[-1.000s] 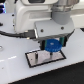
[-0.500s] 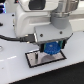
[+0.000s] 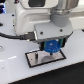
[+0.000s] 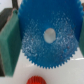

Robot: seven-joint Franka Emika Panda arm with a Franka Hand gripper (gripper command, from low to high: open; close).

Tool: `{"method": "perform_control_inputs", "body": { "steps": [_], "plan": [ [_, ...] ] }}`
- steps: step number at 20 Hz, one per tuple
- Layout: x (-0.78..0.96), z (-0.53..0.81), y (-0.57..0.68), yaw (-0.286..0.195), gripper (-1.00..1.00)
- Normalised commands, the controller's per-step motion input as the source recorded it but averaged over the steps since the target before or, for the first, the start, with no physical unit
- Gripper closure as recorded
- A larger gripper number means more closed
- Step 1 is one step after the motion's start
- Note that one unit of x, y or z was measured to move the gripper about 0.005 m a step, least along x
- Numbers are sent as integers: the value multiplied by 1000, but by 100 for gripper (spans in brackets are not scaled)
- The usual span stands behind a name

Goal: Insert the blue gear onto the right peg, followed by the red gear

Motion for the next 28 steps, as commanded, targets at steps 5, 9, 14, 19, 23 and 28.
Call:
{"method": "perform_control_inputs", "body": {
  "steps": [5, 9, 14, 19, 23, 28],
  "plan": [
    [371, -56, -23, 0, 100],
    [361, -108, -12, 0, 100],
    [121, -23, 10, 0, 100],
    [-129, 264, 11, 0, 100],
    [131, -59, 0, 0, 100],
    [227, -129, 21, 0, 100]
  ]
}}
